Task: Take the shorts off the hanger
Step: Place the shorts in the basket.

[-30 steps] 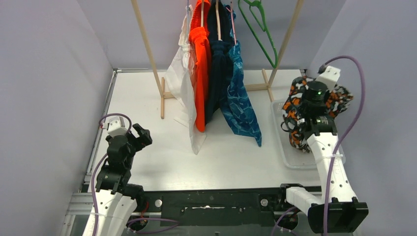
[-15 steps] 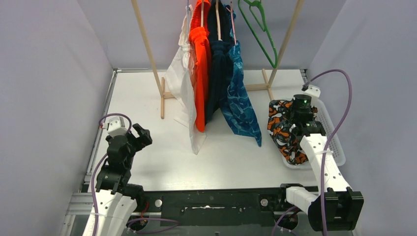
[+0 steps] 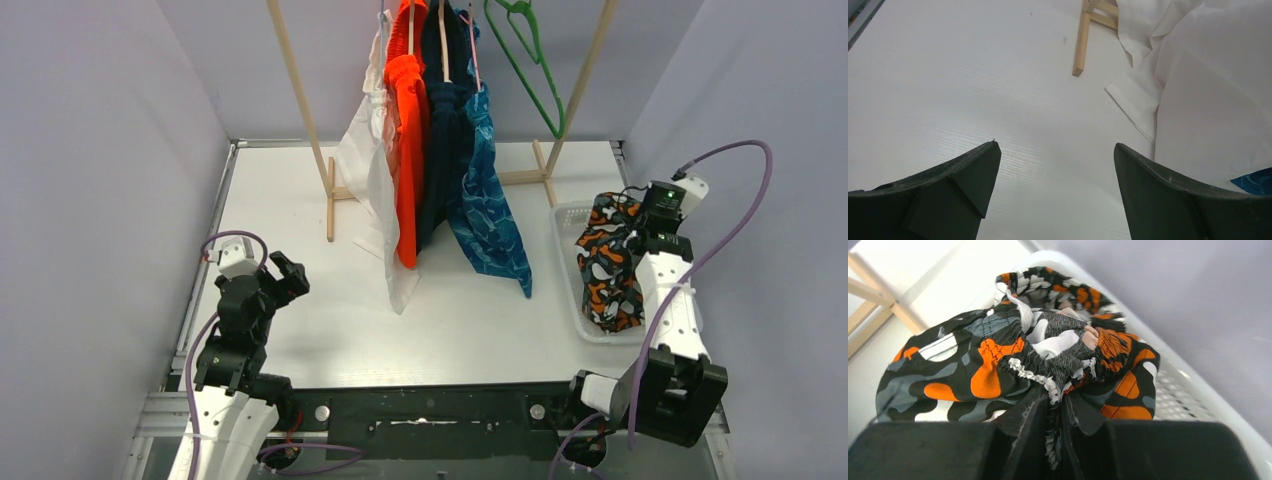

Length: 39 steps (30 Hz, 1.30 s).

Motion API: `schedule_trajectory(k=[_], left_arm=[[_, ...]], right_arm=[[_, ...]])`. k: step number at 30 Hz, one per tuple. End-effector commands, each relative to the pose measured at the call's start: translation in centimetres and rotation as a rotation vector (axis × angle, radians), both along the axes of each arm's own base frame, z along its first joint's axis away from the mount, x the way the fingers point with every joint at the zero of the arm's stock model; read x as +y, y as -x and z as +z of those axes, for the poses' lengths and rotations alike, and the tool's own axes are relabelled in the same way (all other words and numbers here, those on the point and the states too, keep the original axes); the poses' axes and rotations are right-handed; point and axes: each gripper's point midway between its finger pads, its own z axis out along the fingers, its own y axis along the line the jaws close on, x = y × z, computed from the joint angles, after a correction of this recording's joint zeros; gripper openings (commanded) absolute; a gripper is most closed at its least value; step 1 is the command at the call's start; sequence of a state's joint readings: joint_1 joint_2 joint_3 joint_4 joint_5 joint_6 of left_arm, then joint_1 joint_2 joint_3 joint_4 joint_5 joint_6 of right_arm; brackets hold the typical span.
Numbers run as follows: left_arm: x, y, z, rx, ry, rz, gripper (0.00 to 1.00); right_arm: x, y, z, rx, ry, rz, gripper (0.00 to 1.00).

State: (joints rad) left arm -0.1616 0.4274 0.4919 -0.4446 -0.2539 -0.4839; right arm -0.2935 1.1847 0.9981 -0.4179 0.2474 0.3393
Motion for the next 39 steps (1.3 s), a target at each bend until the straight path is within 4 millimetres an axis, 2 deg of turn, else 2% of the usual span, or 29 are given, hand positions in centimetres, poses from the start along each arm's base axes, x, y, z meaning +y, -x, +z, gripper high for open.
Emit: schedule_trajectory(k=[1,4,9,12,15,18,22,23,26,30,34,37,39], left_arm=[[-0.1,-0.5,1.4,-0.06,0.0,-0.009,0.85],[-0.1,-0.5,1.4,-0.06,0.0,-0.01,0.85],[-0.1,-0.5,1.4,-0.06,-0.001,-0.008,0.85],[-0.1,-0.5,1.4,-0.061,-0.001,-0.012,0.85],[-0.1,-0.5,1.4,-0.059,-0.001,-0.012,0.85],[-0.1,-0.6,1.3,-0.056,-0.004,-0.013,0.85],[0.0,-0.6,1.2,-0.047,-0.003,-0.003,0.85],[0.1,-0.6,1.1,-0.044,-0.003,0.002,0.85],[0.3,-0.7,0.9,-0.032,-0.003,0.016,0.85],[0.4,-0.8,0.6,-0.012,-0.004,0.026,0.85],[0.8,-0.9,0.3,0.006,-0.005,0.049,0.85],[1.1,-1.0,0.2,0.018,-0.008,0.063,0.85],[1.1,-1.3,0.1,0.027,-0.014,0.062,0.85]], right_arm=[[2.0,-3.8,-2.7,-0.016,-0.136,0.095,0.0],[2.7,-4.9,-4.8,0.011,-0.183,0.098,0.0],[3.2,-5.0,-8.9,0.112,-0.188,0.086,0.04],[4.2,-5.5,-10.0,0.178,-0.187,0.153,0.08],[4.7,-5.5,-9.4,0.215,-0.146,0.167,0.16],[5.1,-5.3,-7.9,0.233,-0.112,0.178,0.48],[4.9,-4.8,-3.9,0.22,-0.066,0.167,0.69],[4.7,-4.3,-2.3,0.196,-0.052,0.156,0.72],[4.4,-2.2,0.5,0.144,-0.035,0.112,0.79],[5.5,1.6,2.6,0.054,-0.081,0.092,0.81],[8.6,4.7,1.9,-0.066,-0.241,0.108,0.88],[10.8,6.5,-0.7,-0.094,-0.358,0.128,0.91],[11.0,7.0,-2.8,-0.076,-0.373,0.121,0.9]])
